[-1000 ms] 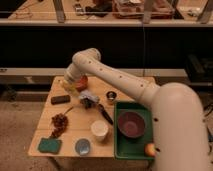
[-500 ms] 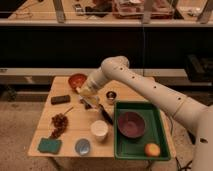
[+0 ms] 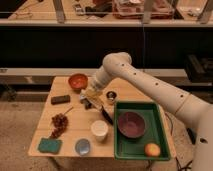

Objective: Place banana in paper cup

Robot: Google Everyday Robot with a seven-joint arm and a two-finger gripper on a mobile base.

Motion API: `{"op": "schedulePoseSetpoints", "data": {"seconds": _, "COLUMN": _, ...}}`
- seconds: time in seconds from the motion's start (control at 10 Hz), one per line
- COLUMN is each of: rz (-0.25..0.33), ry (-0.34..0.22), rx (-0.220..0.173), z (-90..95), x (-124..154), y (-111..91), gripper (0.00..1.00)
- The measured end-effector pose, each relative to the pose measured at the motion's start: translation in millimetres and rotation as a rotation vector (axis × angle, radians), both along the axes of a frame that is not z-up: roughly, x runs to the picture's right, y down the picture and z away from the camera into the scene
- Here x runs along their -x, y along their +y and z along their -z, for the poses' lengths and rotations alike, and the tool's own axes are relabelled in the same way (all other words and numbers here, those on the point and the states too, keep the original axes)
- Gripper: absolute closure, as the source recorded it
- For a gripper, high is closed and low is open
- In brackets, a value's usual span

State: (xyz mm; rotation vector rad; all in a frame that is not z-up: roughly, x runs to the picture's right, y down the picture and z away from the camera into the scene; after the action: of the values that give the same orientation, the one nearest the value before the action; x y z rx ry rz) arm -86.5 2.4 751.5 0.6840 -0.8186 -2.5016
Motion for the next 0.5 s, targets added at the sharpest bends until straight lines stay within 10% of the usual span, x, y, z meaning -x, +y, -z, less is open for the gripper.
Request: {"op": "schedulePoseSetpoints", "data": {"seconds": 0.5, "rz": -0.020, "ry": -0.030, "rx": 0.048, "z": 29.9, "x": -20, "y": 34, "gripper": 1.00}}
